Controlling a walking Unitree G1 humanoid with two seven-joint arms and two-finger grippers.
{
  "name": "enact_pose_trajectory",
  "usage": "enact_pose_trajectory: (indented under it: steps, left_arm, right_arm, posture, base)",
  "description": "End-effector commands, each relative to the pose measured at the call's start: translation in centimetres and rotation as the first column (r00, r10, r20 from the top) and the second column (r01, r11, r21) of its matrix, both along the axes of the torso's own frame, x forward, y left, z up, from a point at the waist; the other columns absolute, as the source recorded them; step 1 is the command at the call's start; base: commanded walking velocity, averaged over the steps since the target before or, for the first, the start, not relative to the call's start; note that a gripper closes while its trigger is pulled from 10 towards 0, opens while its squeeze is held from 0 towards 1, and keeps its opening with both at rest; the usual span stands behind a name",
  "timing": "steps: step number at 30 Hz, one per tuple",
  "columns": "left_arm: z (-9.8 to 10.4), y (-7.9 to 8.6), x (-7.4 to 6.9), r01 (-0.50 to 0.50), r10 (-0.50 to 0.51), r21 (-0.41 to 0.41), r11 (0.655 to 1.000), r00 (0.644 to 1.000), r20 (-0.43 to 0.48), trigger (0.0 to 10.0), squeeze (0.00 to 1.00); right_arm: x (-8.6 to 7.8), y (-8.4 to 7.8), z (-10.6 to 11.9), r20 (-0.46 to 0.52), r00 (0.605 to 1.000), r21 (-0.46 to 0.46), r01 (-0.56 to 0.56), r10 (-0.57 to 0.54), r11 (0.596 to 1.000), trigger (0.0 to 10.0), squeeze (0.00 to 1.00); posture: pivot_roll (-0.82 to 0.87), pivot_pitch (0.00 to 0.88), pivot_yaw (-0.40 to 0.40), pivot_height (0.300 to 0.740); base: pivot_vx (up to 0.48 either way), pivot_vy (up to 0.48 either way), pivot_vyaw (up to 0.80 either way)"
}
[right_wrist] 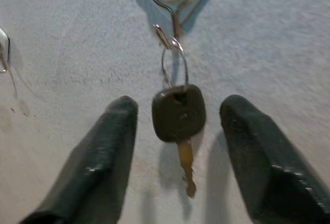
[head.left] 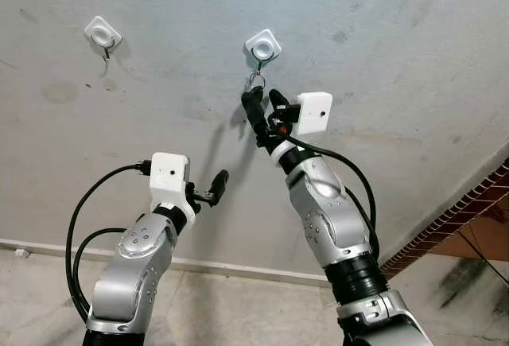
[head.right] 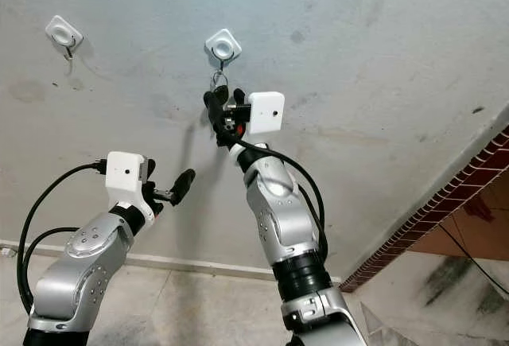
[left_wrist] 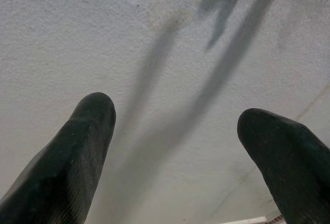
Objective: Hang keys on a hook
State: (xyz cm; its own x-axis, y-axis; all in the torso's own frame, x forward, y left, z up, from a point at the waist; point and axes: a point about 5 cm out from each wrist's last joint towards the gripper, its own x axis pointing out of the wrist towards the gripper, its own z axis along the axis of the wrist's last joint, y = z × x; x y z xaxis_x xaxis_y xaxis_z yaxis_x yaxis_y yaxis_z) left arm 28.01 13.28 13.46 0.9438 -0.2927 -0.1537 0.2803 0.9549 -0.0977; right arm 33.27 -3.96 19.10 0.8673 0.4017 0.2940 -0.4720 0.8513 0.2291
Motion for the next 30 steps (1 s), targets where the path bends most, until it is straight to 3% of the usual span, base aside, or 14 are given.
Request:
enact_pose_trajectory:
  steps: [1,8,17,22,30]
  left_arm:
    - [0.3,-0.3,0.0,0.017,-0.017,0.001,1.000,1.000,0.007,10.0,0.00]
    - [0.6,-0.7,0.0,0.038,-0.039,0.005,0.999,0.999,0.033,10.0,0.00]
    - [1.5,-1.9,-0.4,0.120,-0.120,0.007,0.993,0.988,0.099,10.0,0.00]
    - [0.8,-1.2,-1.1,0.104,-0.106,0.024,0.994,0.990,0.091,10.0,0.00]
    - [-0.3,0.3,-1.8,0.049,-0.050,0.025,0.998,0.998,0.034,10.0,0.00]
  right_arm:
    - [-0.5,0.3,0.6,0.028,1.000,0.017,-0.002,0.002,1.000,10.0,1.00]
    - [-1.6,-1.5,0.6,0.046,0.998,-0.024,0.040,-0.039,0.999,10.0,1.00]
    - [-4.9,-5.4,-0.8,0.002,0.992,-0.096,0.129,-0.129,0.987,10.0,1.00]
    - [-7.6,-8.2,-1.2,-0.042,0.975,-0.163,0.209,-0.218,0.964,10.0,1.00]
    - [-9.5,-10.2,-1.5,-0.082,0.955,-0.239,0.260,-0.286,0.936,10.0,1.00]
  posture:
    - [0.20,0.070,-0.056,0.740]
    - [0.18,0.067,-0.062,0.740]
    - [0.15,0.054,-0.071,0.740]
    - [0.11,0.049,-0.082,0.740]
    - [0.09,0.051,-0.090,0.740]
  base:
    - [0.000,0.000,0.00]
    - [0.000,0.000,0.00]
    - [0.000,0.000,0.00]
    - [0.000,0.000,0.00]
    - [0.000,0.000,0.00]
